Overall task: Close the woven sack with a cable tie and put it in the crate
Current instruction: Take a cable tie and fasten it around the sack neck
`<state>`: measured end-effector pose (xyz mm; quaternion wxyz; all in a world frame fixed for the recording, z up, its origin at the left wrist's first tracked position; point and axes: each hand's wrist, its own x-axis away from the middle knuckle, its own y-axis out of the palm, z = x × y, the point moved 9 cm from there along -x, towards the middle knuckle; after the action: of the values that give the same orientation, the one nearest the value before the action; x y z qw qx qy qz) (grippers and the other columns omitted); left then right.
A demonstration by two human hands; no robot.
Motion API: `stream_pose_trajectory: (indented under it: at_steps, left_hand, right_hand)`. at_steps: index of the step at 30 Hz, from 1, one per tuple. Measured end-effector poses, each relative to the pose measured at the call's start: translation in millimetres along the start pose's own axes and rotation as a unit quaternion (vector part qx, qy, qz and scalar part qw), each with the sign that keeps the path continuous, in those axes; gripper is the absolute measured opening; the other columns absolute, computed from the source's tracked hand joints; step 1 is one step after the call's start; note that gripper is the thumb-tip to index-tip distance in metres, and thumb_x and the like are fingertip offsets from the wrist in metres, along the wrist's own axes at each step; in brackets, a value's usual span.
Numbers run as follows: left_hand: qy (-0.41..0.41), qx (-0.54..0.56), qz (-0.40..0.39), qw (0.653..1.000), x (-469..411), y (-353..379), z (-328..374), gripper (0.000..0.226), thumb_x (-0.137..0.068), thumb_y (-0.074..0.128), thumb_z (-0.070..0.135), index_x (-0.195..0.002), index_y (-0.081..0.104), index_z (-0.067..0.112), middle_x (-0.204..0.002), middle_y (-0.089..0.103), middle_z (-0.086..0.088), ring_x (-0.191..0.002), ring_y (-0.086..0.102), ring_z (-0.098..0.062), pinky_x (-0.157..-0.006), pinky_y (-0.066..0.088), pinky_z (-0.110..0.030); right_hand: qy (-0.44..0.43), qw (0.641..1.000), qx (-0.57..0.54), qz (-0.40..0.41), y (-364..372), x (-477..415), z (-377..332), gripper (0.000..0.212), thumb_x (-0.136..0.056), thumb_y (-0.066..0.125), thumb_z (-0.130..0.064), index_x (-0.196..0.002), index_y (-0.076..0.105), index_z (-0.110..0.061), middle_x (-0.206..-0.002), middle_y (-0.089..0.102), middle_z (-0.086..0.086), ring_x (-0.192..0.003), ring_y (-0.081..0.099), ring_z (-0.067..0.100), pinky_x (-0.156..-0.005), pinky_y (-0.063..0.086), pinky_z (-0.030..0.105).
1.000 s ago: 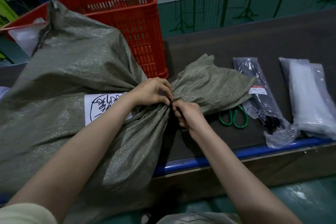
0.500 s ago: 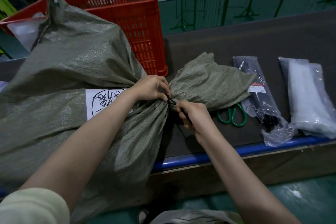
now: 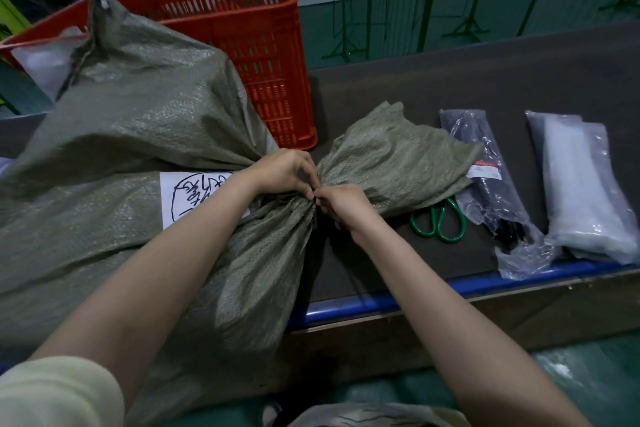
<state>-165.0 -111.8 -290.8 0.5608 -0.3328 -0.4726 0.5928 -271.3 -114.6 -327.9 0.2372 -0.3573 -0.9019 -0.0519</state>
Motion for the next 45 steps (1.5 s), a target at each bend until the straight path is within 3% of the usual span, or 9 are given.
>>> stream_pose_trajectory:
  at_steps: [8,21,25,27,29,31,35,39,45]
  left_hand:
    - [-0.018,-0.095,0.0,0.995,-3.7,0.5,-0.7,0.024,-0.068,0.076,0.035,-0.091,0.074,0.03,-0.105,0.061,0.003,-0.099,0.055,-0.014,-0.077,0.031,-0.027]
    - [-0.033,-0.133,-0.008,0.99,-3.3,3.8,-0.4,0.025,-0.074,0.072,0.032,-0.098,0.071,0.029,-0.108,0.059,-0.001,-0.109,0.051,-0.019,-0.078,0.024,-0.028]
    - [-0.028,-0.112,-0.074,0.991,-3.5,15.8,-0.5,0.023,-0.076,0.068,0.031,-0.099,0.07,0.03,-0.104,0.053,-0.001,-0.106,0.054,-0.022,-0.085,0.038,-0.031]
    - [-0.004,-0.148,-0.081,0.986,-4.2,14.4,12.3,0.028,-0.074,0.064,0.03,-0.102,0.066,0.034,-0.107,0.05,-0.001,-0.109,0.05,-0.023,-0.088,0.036,-0.034]
    - [0.041,-0.207,-0.073,0.975,-5.0,14.8,37.4,0.041,-0.073,0.063,0.033,-0.113,0.058,0.032,-0.114,0.049,-0.004,-0.111,0.044,-0.024,-0.089,0.032,-0.034]
    - [0.111,-0.246,-0.078,0.96,-5.4,28.0,67.6,0.049,-0.072,0.064,0.035,-0.119,0.053,0.029,-0.117,0.049,-0.006,-0.113,0.042,-0.024,-0.091,0.032,-0.035]
    - [0.213,-0.296,-0.13,0.922,-5.6,74.4,103.9,0.053,-0.073,0.061,0.029,-0.126,0.051,0.027,-0.125,0.05,-0.006,-0.118,0.042,-0.025,-0.099,0.032,-0.036]
    - [0.194,-0.318,-0.143,0.917,-18.2,93.5,100.4,0.05,-0.081,0.055,0.032,-0.131,0.049,0.029,-0.142,0.043,-0.005,-0.132,0.034,-0.025,-0.106,0.026,-0.036]
    - [0.109,-0.351,-0.165,0.915,-29.7,94.3,76.8,0.056,-0.086,0.05,0.036,-0.14,0.036,0.03,-0.154,0.024,-0.011,-0.141,0.022,-0.028,-0.114,0.018,-0.04]
  right_hand:
    - [0.023,0.997,-0.075,0.017,-6.2,7.6,10.9,0.033,-0.081,0.059,-0.014,-0.05,0.05,-0.014,-0.025,0.042,-0.008,-0.016,0.032,0.001,-0.024,0.021,0.011]
    - [0.014,0.995,-0.092,-0.022,-4.9,14.7,10.7,0.034,-0.084,0.057,-0.015,-0.051,0.048,-0.014,-0.025,0.039,-0.008,-0.019,0.03,0.001,-0.027,0.02,0.01]
    - [-0.02,1.0,0.008,0.006,-32.7,-0.5,17.1,0.04,-0.092,0.042,-0.025,-0.055,0.054,-0.015,-0.047,0.054,0.0,-0.032,0.043,0.006,-0.037,0.032,0.016]
    - [-0.03,0.986,0.135,0.096,-69.2,-13.2,28.7,0.039,-0.093,0.037,-0.025,-0.073,0.066,-0.008,-0.08,0.066,0.016,-0.071,0.065,0.022,-0.066,0.048,0.028]
    - [-0.023,0.944,0.26,0.202,-108.0,-21.8,42.0,0.034,-0.09,0.044,-0.022,-0.104,0.064,0.002,-0.113,0.063,0.026,-0.108,0.058,0.036,-0.089,0.045,0.036]
    - [0.009,0.915,0.312,0.257,-135.7,-26.7,60.2,0.042,-0.086,0.051,-0.017,-0.12,0.051,0.008,-0.128,0.05,0.031,-0.12,0.048,0.042,-0.098,0.04,0.04]
    - [0.034,0.907,0.297,0.295,-154.5,-31.0,78.3,0.057,-0.085,0.059,-0.013,-0.129,0.032,0.011,-0.137,0.036,0.033,-0.129,0.035,0.043,-0.104,0.033,0.041]
    - [0.048,0.901,0.321,0.288,-158.8,-32.5,81.1,0.059,-0.088,0.057,-0.013,-0.131,0.027,0.015,-0.138,0.034,0.033,-0.126,0.041,0.042,-0.1,0.038,0.038]
    - [0.109,0.9,0.342,0.245,-169.5,-23.5,90.8,0.047,-0.085,0.06,-0.022,-0.123,0.054,0.005,-0.13,0.055,0.023,-0.122,0.053,0.034,-0.097,0.045,0.033]
